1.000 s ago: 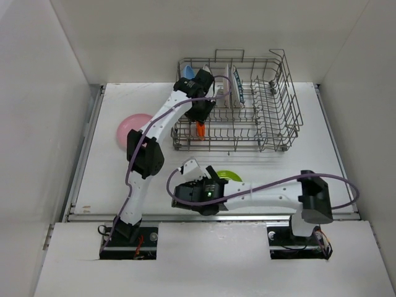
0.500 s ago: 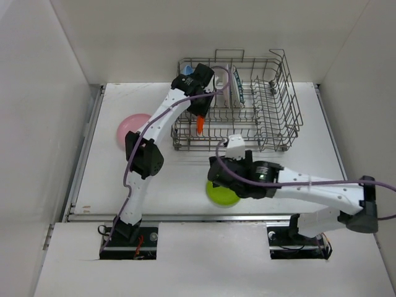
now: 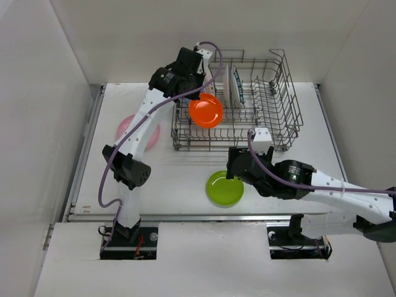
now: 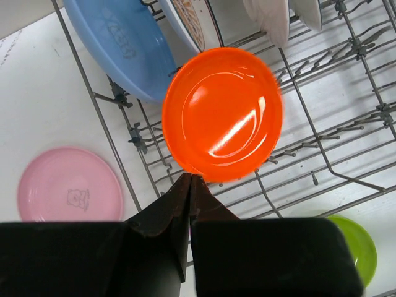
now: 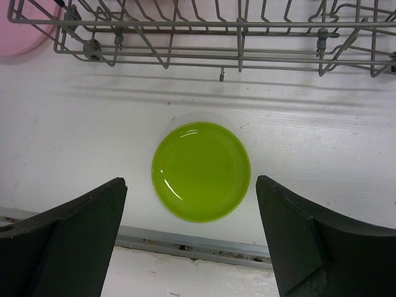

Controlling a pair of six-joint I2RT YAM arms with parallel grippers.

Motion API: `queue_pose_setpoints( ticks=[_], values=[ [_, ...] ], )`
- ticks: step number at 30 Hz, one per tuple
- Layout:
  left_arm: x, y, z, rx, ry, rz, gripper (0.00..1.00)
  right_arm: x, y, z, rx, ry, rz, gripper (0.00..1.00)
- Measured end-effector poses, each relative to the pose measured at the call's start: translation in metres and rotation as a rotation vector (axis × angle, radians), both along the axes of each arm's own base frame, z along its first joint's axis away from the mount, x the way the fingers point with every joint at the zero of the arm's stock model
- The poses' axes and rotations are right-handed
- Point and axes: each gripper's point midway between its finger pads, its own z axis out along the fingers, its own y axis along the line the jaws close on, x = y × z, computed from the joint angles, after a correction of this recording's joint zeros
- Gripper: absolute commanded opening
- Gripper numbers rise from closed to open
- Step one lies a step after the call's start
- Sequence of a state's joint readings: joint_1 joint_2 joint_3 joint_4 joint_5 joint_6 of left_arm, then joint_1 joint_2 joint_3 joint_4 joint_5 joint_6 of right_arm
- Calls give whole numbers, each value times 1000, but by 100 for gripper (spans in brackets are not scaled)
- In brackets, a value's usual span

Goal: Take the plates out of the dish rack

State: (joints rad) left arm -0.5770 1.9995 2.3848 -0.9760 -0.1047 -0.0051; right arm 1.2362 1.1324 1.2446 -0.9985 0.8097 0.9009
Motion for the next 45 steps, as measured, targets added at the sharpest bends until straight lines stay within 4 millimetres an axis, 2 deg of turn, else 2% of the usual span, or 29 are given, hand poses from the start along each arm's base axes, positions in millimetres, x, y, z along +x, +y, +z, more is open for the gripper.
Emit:
queue_pose_setpoints(
  ticks=[8,12,13,18,22,24,26,31,33,37,40,45],
  values=[
    [1,1,-5,24,3,-6,0,1,-3,0,12,-1,-21,91],
    [2,-2,-17,38,32,-36,31,0,-8,2,33,-3,-32,91],
    [2,-4,-23,45,45,-50,36,-1,-10,2,36,-3,-34,91],
    [12,-10,-73,139,129,-136,37,-3,-15,-4,39,4,-40,91],
    [20,-10,-115,211,184,-201,51,-5,-13,-10,30,20,-35,91],
    [20,-11,-130,233,200,-229,53,-5,-12,-12,25,26,-34,91],
    [23,-11,-134,248,192,-254,55,-6,-11,-16,16,35,-29,91],
    [38,-13,-129,257,128,-282,55,-7,-10,-19,9,44,-22,93],
    [43,-13,-129,260,112,-288,58,-7,-10,-19,6,46,-16,93],
    [51,-12,-135,259,103,-300,61,-7,-9,-23,-18,49,-5,94],
    [57,-10,-151,247,128,-311,63,-6,-6,-28,-51,54,4,94],
    [60,-7,-182,193,211,-345,53,-4,-3,-34,-93,58,21,94]
  ],
)
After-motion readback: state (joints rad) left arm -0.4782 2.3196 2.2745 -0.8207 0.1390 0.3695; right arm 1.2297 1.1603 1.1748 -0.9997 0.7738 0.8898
